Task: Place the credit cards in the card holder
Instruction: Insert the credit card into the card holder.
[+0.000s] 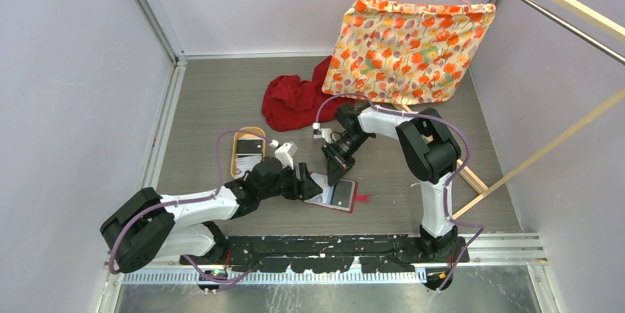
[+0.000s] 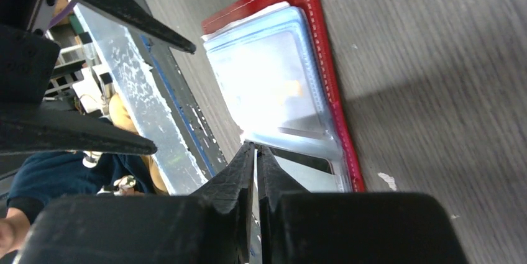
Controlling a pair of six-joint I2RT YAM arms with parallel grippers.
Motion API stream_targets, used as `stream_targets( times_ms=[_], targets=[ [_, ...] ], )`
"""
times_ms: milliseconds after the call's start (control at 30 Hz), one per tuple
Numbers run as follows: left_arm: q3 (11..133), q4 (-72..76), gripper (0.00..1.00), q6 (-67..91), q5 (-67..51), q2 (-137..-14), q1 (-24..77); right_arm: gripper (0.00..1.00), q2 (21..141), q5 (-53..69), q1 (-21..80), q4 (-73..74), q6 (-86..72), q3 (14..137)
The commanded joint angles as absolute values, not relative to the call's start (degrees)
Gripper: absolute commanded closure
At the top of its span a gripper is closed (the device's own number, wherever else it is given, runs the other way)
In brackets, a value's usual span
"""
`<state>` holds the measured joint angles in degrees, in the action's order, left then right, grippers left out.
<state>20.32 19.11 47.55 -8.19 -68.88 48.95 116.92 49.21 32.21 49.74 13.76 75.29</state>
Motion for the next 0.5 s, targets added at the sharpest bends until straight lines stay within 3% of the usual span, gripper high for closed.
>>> stream_targets(
  times_ms=[0,467],
  targets=[
    [20.40,22.30,0.38,47.24,-9.18,-67.42,48.60,0.89,114.89,53.54,31.97,52.13,17.13,77.40],
    [19.79,22.87,0.36,47.72,-9.01,-67.82,48.52,0.90,119.87,37.57,34.20,46.87,7.73,77.23]
  ],
)
